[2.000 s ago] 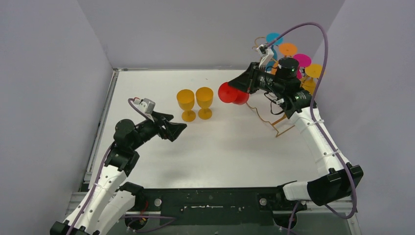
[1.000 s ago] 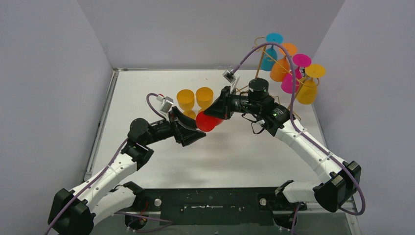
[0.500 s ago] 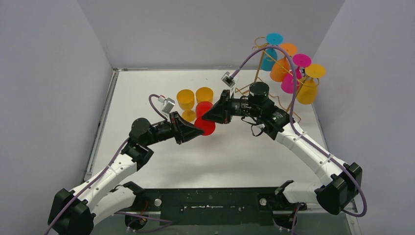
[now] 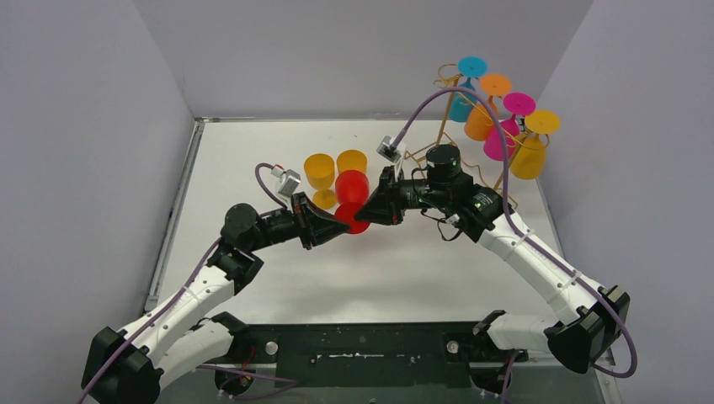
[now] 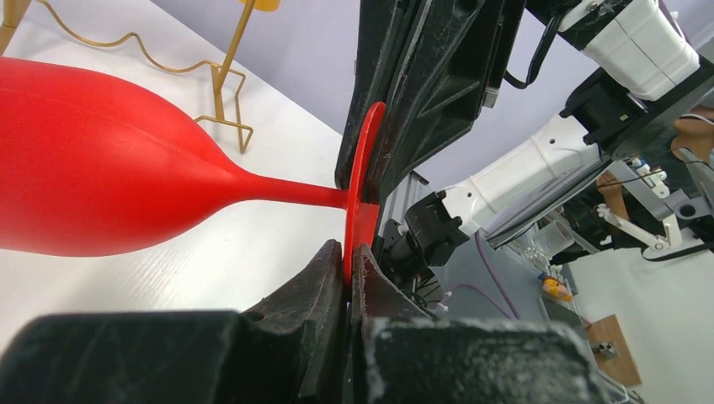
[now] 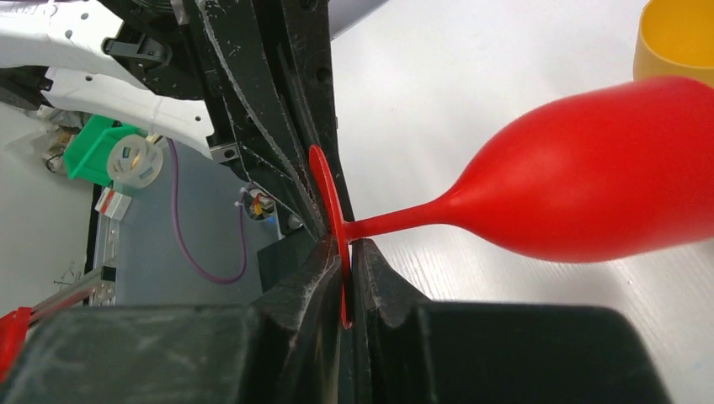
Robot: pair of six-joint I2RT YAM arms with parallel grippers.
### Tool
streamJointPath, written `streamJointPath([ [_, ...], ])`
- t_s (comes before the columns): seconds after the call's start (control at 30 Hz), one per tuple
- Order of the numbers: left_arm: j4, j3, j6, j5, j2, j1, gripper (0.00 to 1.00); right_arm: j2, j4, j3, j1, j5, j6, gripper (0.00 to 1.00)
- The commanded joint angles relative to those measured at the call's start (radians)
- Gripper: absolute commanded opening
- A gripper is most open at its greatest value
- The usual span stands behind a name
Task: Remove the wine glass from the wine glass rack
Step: Place the wine glass at the center of the board.
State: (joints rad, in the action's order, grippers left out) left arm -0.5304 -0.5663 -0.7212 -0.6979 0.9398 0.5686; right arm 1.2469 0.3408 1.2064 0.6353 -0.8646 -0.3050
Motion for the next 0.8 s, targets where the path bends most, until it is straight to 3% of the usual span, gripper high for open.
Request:
streamJointPath([
  [0.0,-0.056,-0.023,0.014,-0.042,-0.022,0.005,0.01,-0.049,-0.061,0.003,0.003,0.016,-0.003,0.02],
  [0.07,-0.056,-0.023,0.012,-0.052,-0.024,0.006,0.17,-0.05,-0.087,-0.002,0.003,0.002,-0.025,0.0],
  [0.2,-0.049,-0.024,0.013,-0.058,-0.025,0.01,0.3,-0.052,-0.122,-0.014,0.004,-0.008,-0.053,0.0],
  [0.63,-0.155,0.006,-0.05,-0.019,-0.019,0.019,0.3,-0.056,-0.176,-0.058,0.024,-0.048,-0.089,0.0],
  [0.77,-0.171,0.021,-0.06,0.008,-0.035,0.019,0.24,-0.056,-0.185,-0.065,0.025,-0.061,-0.089,0.0],
])
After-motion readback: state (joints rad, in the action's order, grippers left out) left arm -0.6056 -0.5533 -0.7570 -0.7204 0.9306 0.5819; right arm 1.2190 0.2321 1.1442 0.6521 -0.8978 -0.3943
